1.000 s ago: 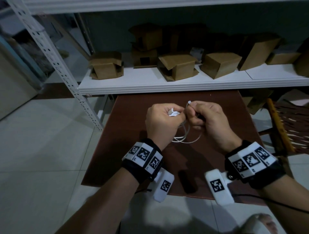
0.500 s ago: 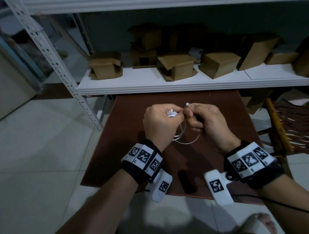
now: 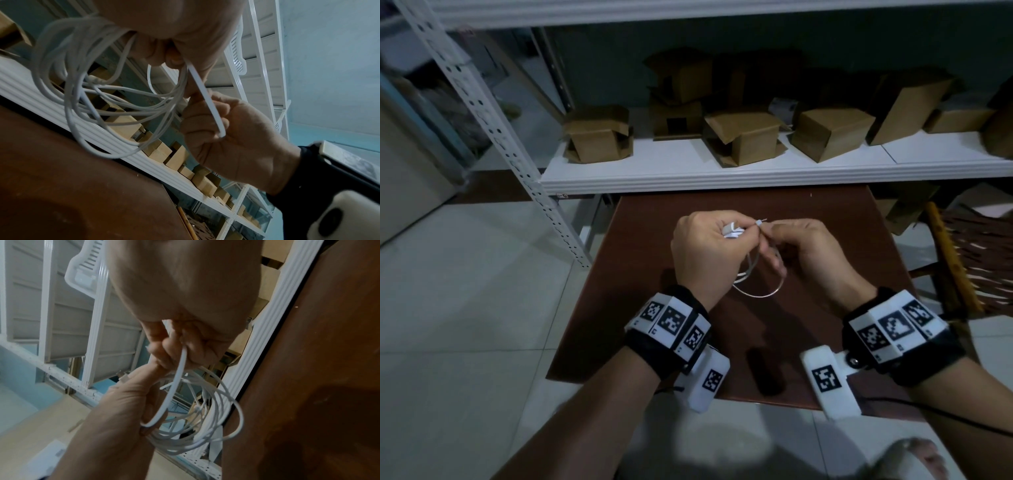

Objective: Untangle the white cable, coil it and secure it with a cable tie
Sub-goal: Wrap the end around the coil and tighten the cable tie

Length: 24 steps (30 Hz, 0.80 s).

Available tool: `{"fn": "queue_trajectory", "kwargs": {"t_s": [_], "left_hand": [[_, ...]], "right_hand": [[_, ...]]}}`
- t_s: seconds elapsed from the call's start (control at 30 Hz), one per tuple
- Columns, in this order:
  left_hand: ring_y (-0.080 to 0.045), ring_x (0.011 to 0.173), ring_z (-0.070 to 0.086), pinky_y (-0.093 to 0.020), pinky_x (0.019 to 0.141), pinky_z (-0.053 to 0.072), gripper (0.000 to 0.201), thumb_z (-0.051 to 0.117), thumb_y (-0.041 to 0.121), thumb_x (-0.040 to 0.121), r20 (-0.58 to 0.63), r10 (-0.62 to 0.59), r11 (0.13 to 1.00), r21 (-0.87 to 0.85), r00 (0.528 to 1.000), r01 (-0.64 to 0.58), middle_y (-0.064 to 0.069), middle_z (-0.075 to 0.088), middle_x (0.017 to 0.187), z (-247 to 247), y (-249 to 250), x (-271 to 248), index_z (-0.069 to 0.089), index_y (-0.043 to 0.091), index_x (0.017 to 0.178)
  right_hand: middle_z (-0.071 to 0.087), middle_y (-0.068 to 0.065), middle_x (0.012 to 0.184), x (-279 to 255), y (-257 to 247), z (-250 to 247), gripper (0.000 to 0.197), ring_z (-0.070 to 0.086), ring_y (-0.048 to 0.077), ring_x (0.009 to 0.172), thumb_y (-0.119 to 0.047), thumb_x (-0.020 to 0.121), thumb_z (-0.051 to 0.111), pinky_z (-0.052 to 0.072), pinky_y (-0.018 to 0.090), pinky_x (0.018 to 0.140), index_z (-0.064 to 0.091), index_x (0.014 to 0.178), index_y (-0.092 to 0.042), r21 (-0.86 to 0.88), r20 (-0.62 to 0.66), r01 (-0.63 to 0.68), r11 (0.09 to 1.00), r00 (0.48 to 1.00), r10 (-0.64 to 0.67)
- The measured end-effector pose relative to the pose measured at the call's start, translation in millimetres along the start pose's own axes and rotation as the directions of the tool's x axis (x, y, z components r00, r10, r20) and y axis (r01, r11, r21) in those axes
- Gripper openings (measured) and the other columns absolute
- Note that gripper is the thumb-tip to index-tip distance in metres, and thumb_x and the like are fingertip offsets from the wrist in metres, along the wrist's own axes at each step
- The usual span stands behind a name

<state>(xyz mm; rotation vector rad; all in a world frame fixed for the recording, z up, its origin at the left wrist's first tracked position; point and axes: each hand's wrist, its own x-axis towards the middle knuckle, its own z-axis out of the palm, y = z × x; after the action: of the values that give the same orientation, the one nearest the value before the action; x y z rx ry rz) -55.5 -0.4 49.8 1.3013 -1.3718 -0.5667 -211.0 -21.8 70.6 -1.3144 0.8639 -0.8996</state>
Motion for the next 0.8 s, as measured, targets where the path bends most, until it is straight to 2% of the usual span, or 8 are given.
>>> {"fn": "queue_trajectory", "kwargs": {"t_s": [0.1,0.2,0.27,0.33,0.5,0.63,0.7,0.8], "left_hand": [[-0.021,0.064,0.076,-0.045,0.065,0.061,0.016,0.075,0.021,0.086,-0.047,0.012,1.0,0.023,0.999,-0.011,0.005,0.076,0.062,-3.9,1.2,1.3,0.083,0.023,0.072],[-0.011,0.063,0.074,-0.041,0.06,0.059,0.01,0.079,0.024,0.081,-0.082,0.032,0.997,0.076,0.996,-0.025,0.013,0.075,0.064,-5.2,2.9,-0.1,0.085,0.026,0.074],[-0.012,0.063,0.073,-0.042,0.06,0.058,0.007,0.08,0.027,0.079,-0.073,0.004,0.997,0.077,0.997,0.002,0.013,0.075,0.064,-4.2,1.9,-1.0,0.085,0.026,0.075],[-0.017,0.062,0.072,-0.044,0.059,0.058,0.007,0.08,0.031,0.078,-0.045,-0.024,0.997,0.072,0.999,0.027,0.011,0.075,0.063,-3.3,0.1,-2.2,0.085,0.027,0.077],[-0.028,0.055,0.064,-0.047,0.052,0.051,0.013,0.079,0.031,0.076,-0.007,-0.032,0.997,0.063,0.999,0.033,-0.002,0.065,0.053,-1.0,-1.5,-4.5,0.078,0.021,0.067],[-0.021,0.063,0.073,-0.046,0.061,0.058,0.003,0.083,0.031,0.079,0.058,-0.046,0.999,-0.002,0.997,0.046,0.004,0.075,0.064,-0.4,0.5,-2.5,0.085,0.03,0.076],[-0.015,0.072,0.077,-0.045,0.07,0.062,0.008,0.084,0.034,0.08,0.057,-0.063,0.997,-0.033,0.996,0.065,0.009,0.08,0.073,-0.1,-1.0,-0.5,0.087,0.028,0.086],[-0.017,0.082,0.08,-0.046,0.08,0.064,0.017,0.084,0.033,0.082,0.025,-0.069,0.992,-0.101,0.997,0.071,0.007,0.082,0.083,1.3,-3.7,1.1,0.087,0.023,0.096]], "right_hand": [[0.06,0.017,0.064,1.3,4.4,-3.5,0.029,0.053,0.022,0.053,-0.01,0.1,0.061,0.037,0.029,0.05,0.062,0.077,0.006,-0.077,-0.067,0.028,0.997,0.997,-0.034],[0.067,0.022,0.081,1.7,3.0,-5.7,0.012,0.063,0.02,0.07,-0.001,0.091,0.073,0.05,0.023,0.061,0.069,0.099,0.007,-0.115,-0.153,0.109,0.987,0.98,-0.126],[0.07,0.028,0.094,0.8,0.7,-6.4,0.025,0.061,0.018,0.078,0.009,0.085,0.076,0.053,0.019,0.07,0.071,0.11,0.004,-0.127,-0.168,0.183,0.975,0.965,-0.203],[0.071,0.028,0.099,-0.9,-2.8,-5.8,0.028,0.059,0.019,0.079,0.015,0.083,0.075,0.054,0.018,0.074,0.073,0.109,0.005,-0.151,-0.142,0.256,0.955,0.95,-0.277],[0.077,0.018,0.087,-1.6,-0.3,-4.7,0.009,0.068,0.018,0.076,0.006,0.083,0.08,0.056,0.028,0.073,0.077,0.091,0.003,-0.224,-0.158,0.33,0.917,0.916,-0.368],[0.077,0.012,0.08,0.9,-1.5,-11.4,0.009,0.068,0.016,0.066,0.0,0.083,0.083,0.056,0.026,0.066,0.078,0.09,0.001,-0.269,-0.193,0.354,0.896,0.891,-0.41],[0.078,0.009,0.082,3.4,-1.3,-17.8,0.009,0.071,0.017,0.071,-0.004,0.085,0.083,0.059,0.03,0.072,0.079,0.092,-0.002,-0.293,-0.2,0.356,0.888,0.885,-0.421],[0.079,0.008,0.088,5.4,1.7,-23.3,0.006,0.074,0.018,0.083,-0.005,0.089,0.079,0.059,0.032,0.081,0.078,0.094,-0.003,-0.314,-0.197,0.349,0.883,0.886,-0.42]]}}
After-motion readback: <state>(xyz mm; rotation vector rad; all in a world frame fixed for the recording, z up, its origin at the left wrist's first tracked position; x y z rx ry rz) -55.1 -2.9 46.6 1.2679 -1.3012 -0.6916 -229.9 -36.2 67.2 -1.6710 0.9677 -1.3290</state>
